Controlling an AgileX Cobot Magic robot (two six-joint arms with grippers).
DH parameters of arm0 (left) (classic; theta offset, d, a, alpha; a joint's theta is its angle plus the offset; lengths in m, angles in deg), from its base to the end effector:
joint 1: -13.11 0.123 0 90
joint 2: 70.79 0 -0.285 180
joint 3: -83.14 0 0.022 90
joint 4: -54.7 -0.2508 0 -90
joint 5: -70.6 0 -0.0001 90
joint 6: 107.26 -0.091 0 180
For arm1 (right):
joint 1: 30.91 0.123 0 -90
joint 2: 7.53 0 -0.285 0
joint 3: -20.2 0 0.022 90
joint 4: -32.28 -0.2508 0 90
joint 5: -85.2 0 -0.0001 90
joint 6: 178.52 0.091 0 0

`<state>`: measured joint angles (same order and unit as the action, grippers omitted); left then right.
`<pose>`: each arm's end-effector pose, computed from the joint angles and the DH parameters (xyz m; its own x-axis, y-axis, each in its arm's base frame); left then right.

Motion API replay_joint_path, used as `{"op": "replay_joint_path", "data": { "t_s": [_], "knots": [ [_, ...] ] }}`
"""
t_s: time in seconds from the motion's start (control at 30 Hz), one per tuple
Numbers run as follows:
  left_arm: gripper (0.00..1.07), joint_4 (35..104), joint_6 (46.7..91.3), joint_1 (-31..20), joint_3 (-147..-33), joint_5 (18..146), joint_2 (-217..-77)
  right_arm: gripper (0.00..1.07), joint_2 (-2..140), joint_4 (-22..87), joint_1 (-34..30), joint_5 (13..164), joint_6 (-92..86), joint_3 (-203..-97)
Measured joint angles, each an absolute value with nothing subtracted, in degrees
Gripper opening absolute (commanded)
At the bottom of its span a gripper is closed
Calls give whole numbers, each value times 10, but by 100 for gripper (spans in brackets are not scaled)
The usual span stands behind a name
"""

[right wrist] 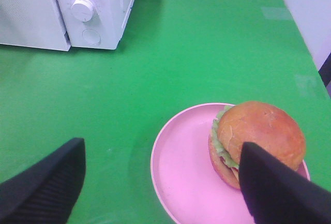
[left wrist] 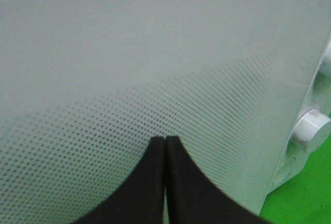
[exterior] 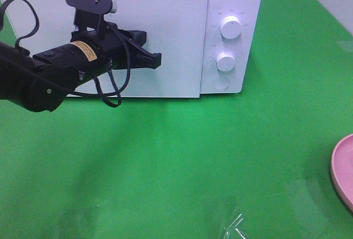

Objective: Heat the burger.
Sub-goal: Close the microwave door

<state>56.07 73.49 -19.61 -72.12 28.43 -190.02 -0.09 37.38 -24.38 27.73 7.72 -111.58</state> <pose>0.3319 -0.2115 0.1631 -0.1883 0.0844 -0.9785 0.5217 0.8527 -0.0269 -0.0036 -0.0073 0.2840 -0.3906 0.0164 -0.9204 -0.0211 0.9994 0.0268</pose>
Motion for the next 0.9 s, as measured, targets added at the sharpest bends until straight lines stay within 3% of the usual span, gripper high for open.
{"op": "replay_joint_path", "data": {
  "t_s": [0.53, 0.73, 0.8, 0.83, 0.87, 0.9],
  "knots": [
    [0, 531, 731, -209, -795, 351, -1940, 76, -1, 374, -244, 277, 77, -1116],
    [0, 577, 731, -213, -768, 395, -1905, 76, -1, 374, -244, 277, 77, -1116],
    [3, 583, 731, -214, -764, 404, -1898, 76, -1, 374, -244, 277, 77, -1116],
    [18, 586, 732, -221, -748, 443, -1876, 76, -1, 374, -244, 277, 77, -1116],
    [43, 587, 732, -231, -737, 501, -1852, 76, -1, 374, -244, 277, 77, -1116],
    [43, 587, 732, -231, -737, 501, -1852, 76, -1, 374, -244, 277, 77, -1116]
  ]
}}
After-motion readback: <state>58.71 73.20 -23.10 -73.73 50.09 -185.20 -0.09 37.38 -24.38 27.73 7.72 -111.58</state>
